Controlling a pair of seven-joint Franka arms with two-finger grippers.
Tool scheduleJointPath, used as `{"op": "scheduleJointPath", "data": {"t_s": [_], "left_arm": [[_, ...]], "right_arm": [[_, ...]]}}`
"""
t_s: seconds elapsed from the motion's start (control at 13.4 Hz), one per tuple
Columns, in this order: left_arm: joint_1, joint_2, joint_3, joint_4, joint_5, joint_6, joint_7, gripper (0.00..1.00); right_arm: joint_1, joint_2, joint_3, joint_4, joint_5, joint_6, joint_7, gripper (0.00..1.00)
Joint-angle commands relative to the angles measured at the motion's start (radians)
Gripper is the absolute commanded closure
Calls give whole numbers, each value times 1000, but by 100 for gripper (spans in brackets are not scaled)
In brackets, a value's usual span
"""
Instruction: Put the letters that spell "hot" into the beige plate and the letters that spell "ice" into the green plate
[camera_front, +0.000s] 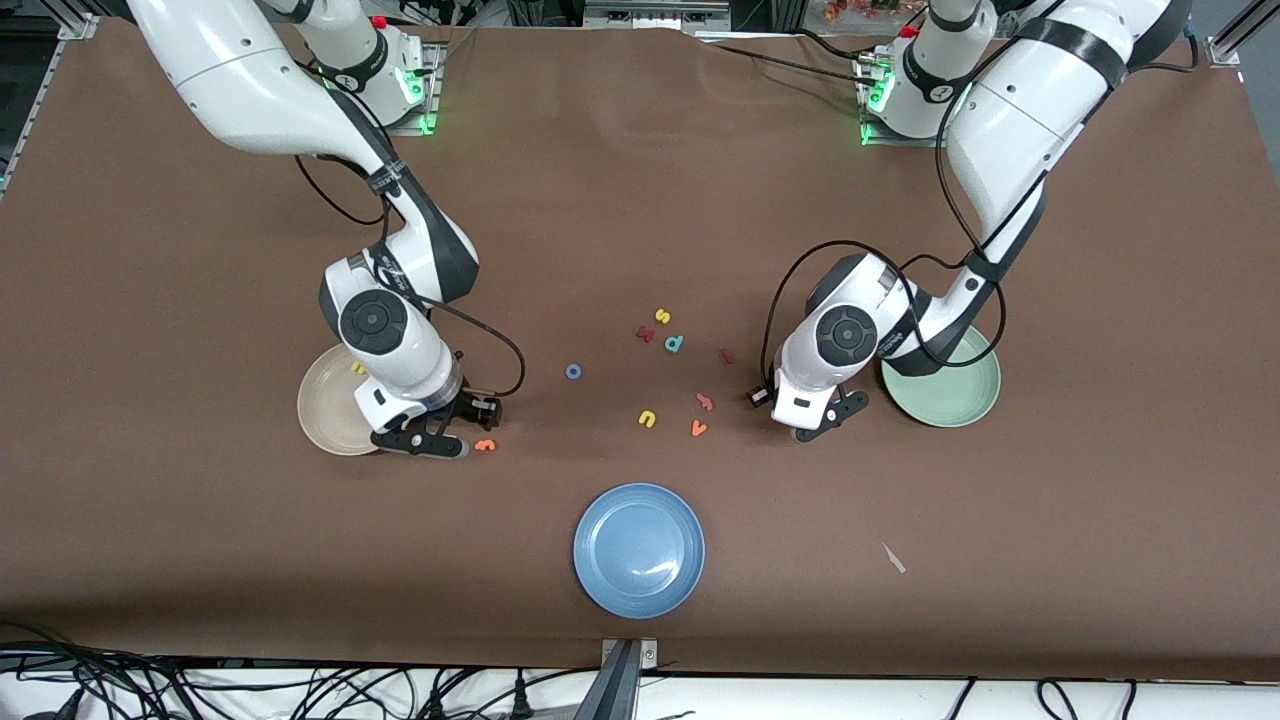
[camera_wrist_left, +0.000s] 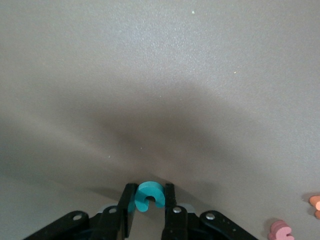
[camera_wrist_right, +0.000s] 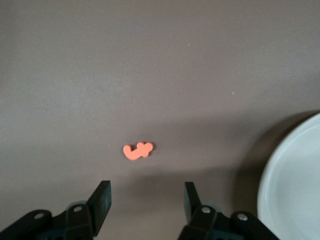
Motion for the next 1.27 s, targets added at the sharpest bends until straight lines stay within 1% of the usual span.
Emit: {"op": "scheduleJointPath", "data": {"t_s": [0.0,0.07,0.22,0.37,0.52,0.67,0.82,0.9,0.97,1.12,1.2], "left_arm": [[1,-7,8,-3,36,-21,12,100],[15,-32,3,0,34,-80,71,100],[47,-98,-6,38,-21,-282,221,100],[114,-174,-16,45,-111,-407,416,100],[185,-211,-17,43,-124,-522,591,100],[248,-216,-13,26,-106,-542,725,100],[295,-198,-7,19,-58,-542,831,99],[306,-169,-10,19,-12,-538,842,99],[311,-149,-10,19,2,-527,842,99],[314,-127,-10,13,2,-493,840,95],[315,-113,-10,2,2,-480,840,91]], "right_arm": [[23,75,-26,94,-24,3,24,33],[32,86,-40,100,-20,8,25,33],[36,107,-49,106,-18,38,25,33],[38,120,-51,108,-17,58,28,34],[58,132,-60,119,-18,68,60,34],[72,140,-67,131,-17,68,67,34],[72,143,-67,131,-18,68,74,34],[72,143,-67,131,-18,68,77,35],[72,146,-67,131,-20,68,76,36],[72,149,-67,129,-24,69,76,38],[72,149,-67,129,-23,69,76,39]]}}
